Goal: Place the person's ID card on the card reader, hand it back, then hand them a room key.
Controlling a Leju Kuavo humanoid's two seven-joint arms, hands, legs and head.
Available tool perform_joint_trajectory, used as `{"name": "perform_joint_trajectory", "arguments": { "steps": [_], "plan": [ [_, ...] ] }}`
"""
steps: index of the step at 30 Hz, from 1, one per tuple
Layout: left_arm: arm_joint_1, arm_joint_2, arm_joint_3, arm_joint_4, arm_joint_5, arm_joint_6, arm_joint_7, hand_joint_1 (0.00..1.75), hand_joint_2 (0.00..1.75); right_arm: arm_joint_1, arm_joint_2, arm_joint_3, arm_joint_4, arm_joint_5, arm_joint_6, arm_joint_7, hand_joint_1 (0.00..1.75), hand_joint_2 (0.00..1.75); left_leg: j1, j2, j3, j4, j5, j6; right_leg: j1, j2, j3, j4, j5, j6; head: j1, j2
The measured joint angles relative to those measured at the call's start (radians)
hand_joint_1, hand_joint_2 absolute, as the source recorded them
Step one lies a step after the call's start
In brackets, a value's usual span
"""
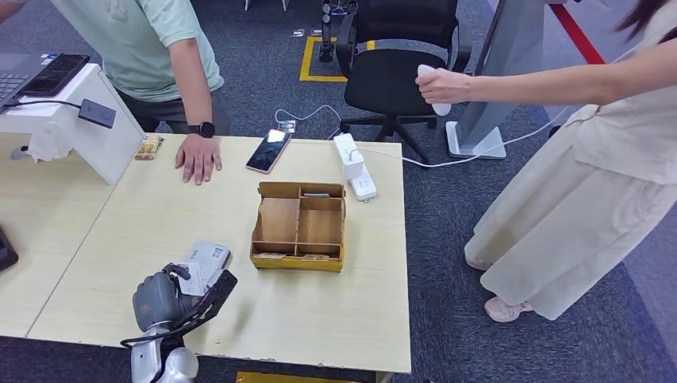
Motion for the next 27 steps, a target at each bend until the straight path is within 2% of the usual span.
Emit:
{"name": "perform_joint_trajectory", "arguments": {
  "steps": [7, 11, 17, 27],
  "plan": [
    [-0.004, 0.0, 0.0, 0.0, 0.024, 0.015, -0.021, 1.75, 1.75, -0.004, 0.001, 0.0, 0.0, 0.0, -0.003, 0.0, 0.0, 0.0, 0.0, 0.0, 0.0, 0.0, 0.0, 0.0, 0.0, 0.0, 0.0, 0.0, 0.0, 0.0, 0.0, 0.0],
    [-0.022, 0.001, -0.001, -0.002, 0.075, 0.047, -0.066, 1.75, 1.75, -0.008, 0.001, 0.002, 0.004, 0.0, -0.003, 0.005, 0.0, 0.0, 0.0, 0.0, 0.0, 0.0, 0.0, 0.0, 0.0, 0.0, 0.0, 0.0, 0.0, 0.0, 0.0, 0.0],
    [-0.074, 0.003, -0.013, -0.038, 0.113, 0.06, -0.117, 1.75, 1.75, -0.022, 0.001, 0.02, 0.022, 0.0, -0.004, 0.014, 0.0, 0.0, 0.0, 0.0, 0.0, 0.0, 0.0, 0.0, 0.0, 0.0, 0.0, 0.0, 0.0, 0.0, 0.0, 0.0],
    [-0.181, 0.002, -0.03, -0.127, 0.139, 0.041, -0.122, 1.75, 1.75, -0.048, 0.0, 0.053, 0.055, 0.0, -0.006, 0.023, 0.0, 0.0, 0.0, 0.0, 0.0, 0.0, 0.001, -0.001, 0.0, 0.0, 0.0, 0.0, 0.0, 0.0, 0.0, 0.0]
  ]
}}
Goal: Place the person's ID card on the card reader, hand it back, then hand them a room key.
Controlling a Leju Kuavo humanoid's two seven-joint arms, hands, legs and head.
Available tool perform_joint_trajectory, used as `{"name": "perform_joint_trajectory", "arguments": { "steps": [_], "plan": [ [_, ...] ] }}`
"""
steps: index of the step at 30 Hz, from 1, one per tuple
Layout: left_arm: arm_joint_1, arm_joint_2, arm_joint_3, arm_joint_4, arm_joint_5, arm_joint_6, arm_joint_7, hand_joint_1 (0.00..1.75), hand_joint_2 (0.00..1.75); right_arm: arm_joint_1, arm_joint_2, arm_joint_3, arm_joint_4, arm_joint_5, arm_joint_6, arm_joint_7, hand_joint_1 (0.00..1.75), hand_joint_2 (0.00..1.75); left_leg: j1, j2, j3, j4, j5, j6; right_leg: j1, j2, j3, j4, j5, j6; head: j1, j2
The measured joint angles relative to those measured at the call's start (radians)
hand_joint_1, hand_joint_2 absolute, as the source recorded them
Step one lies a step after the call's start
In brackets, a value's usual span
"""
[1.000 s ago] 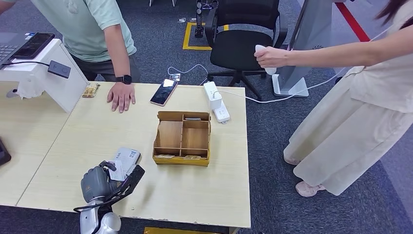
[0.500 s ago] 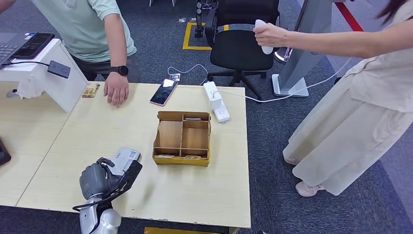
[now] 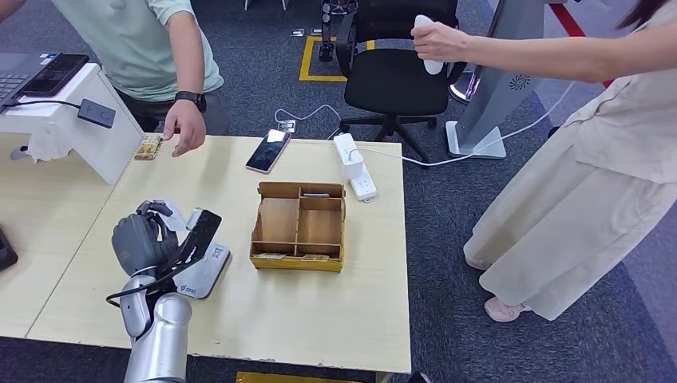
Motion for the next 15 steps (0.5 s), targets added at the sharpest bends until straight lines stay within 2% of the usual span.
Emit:
{"name": "perform_joint_trajectory", "arguments": {
  "steps": [15],
  "plan": [
    [-0.046, -0.001, -0.02, -0.041, -0.039, -0.014, 0.012, 1.75, 1.75, -0.014, 0.0, 0.02, 0.028, 0.0, -0.004, 0.002, 0.0, 0.0, 0.0, 0.0, 0.0, 0.0, 0.0, 0.0, 0.0, 0.0, 0.0, 0.0, 0.0, 0.0, 0.0, 0.0]
  ]
}}
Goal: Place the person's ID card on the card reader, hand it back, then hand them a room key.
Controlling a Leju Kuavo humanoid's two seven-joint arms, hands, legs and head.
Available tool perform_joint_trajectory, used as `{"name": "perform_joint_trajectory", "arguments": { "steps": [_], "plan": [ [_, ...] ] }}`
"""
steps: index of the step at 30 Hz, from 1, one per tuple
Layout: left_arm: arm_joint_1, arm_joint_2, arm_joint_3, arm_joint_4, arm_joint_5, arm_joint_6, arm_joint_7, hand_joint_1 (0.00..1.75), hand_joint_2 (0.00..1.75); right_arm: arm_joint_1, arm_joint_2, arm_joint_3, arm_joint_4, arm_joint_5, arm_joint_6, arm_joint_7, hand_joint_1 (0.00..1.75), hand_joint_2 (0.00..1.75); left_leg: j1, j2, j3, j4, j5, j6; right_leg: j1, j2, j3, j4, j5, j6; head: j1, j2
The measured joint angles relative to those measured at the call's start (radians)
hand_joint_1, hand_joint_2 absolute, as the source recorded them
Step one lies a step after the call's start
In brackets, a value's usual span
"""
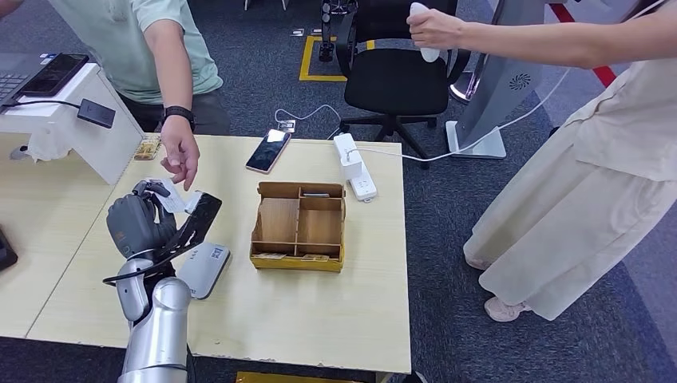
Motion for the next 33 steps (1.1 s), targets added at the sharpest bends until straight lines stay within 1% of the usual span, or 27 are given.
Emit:
{"name": "perform_joint_trajectory", "arguments": {
  "steps": [6, 15, 27, 28, 31, 33],
  "plan": [
    [-0.018, 0.0, 0.0, -0.003, -0.01, 0.0, 0.025, 1.75, 1.75, 0.0, 0.0, 0.001, 0.004, 0.0, 0.0, 0.0, 0.0, 0.0, 0.0, 0.0, 0.0, 0.0, 0.0, 0.0, 0.0, 0.0, 0.0, 0.0, 0.0, 0.0, 0.0, 0.0],
    [-0.052, -0.014, 0.0, -0.005, -0.008, -0.014, 0.031, 1.75, 1.75, -0.001, 0.0, 0.001, 0.005, 0.0, 0.001, 0.002, 0.0, 0.0, 0.0, 0.0, 0.0, 0.0, 0.0, 0.0, 0.0, 0.0, 0.0, 0.0, 0.0, 0.0, 0.0, 0.0],
    [-0.055, -0.024, 0.0, -0.005, 0.001, -0.025, 0.042, 1.75, 1.75, -0.001, 0.0, 0.001, 0.005, 0.0, 0.002, 0.01, 0.0, 0.0, 0.0, 0.0, 0.0, 0.0, 0.0, 0.0, 0.0, 0.0, 0.0, 0.0, 0.0, 0.0, 0.0, 0.0],
    [-0.055, -0.024, 0.0, -0.005, 0.002, -0.025, 0.042, 1.34, 1.75, -0.001, 0.0, 0.001, 0.005, 0.0, 0.002, 0.01, 0.0, 0.0, 0.0, 0.0, 0.0, 0.0, 0.0, 0.0, 0.0, 0.0, 0.0, 0.0, 0.0, 0.0, 0.0, 0.0],
    [-0.055, -0.024, 0.0, -0.005, 0.003, -0.026, 0.04, 0.03, 1.75, -0.001, 0.0, 0.001, 0.005, 0.0, 0.002, 0.01, 0.0, 0.0, 0.0, 0.0, 0.0, 0.0, 0.0, 0.0, 0.0, 0.0, 0.0, 0.0, 0.0, 0.0, 0.0, 0.0],
    [-0.054, -0.024, 0.0, -0.005, 0.008, -0.026, 0.034, 0.0, 1.75, -0.001, 0.0, 0.002, 0.005, 0.0, 0.002, 0.01, 0.0, 0.0, 0.0, 0.0, 0.0, 0.0, 0.0, 0.0, 0.0, 0.0, 0.0, 0.0, 0.0, 0.0, 0.0, 0.0]
  ]
}}
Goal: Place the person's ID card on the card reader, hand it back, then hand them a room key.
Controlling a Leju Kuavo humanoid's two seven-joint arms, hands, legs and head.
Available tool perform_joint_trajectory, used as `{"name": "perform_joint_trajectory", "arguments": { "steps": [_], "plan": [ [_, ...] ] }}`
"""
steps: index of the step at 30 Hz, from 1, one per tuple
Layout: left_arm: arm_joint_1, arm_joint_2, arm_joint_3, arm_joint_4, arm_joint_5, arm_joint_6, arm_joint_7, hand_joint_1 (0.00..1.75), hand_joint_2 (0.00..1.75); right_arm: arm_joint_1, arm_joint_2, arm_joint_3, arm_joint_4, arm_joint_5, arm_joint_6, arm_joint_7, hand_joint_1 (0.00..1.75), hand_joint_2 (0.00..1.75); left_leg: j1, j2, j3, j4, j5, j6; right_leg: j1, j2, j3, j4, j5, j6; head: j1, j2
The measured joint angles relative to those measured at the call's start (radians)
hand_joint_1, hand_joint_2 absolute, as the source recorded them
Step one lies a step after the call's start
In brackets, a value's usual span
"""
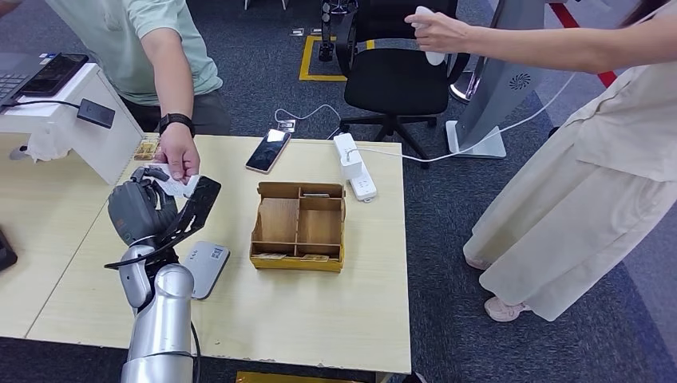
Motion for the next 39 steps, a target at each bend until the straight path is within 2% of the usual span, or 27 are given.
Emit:
{"name": "perform_joint_trajectory", "arguments": {
  "steps": [28, 39],
  "plan": [
    [0.005, 0.002, 0.0, -0.006, 0.006, 0.007, -0.048, 0.0, 1.75, -0.007, 0.0, 0.001, 0.007, 0.0, -0.002, -0.001, 0.0, 0.0, 0.0, 0.0, 0.0, 0.0, 0.0, 0.0, 0.0, 0.0, 0.0, 0.0, 0.0, 0.0, 0.0, 0.0],
    [0.074, 0.017, 0.0, -0.066, -0.007, 0.006, -0.102, 0.0, 1.75, -0.007, 0.0, -0.001, 0.014, 0.0, -0.023, -0.001, 0.0, 0.0, 0.0, 0.0, 0.0, 0.0, 0.0, 0.0, 0.0, 0.0, 0.0, 0.0, 0.0, 0.0, 0.0, 0.0]
  ]
}}
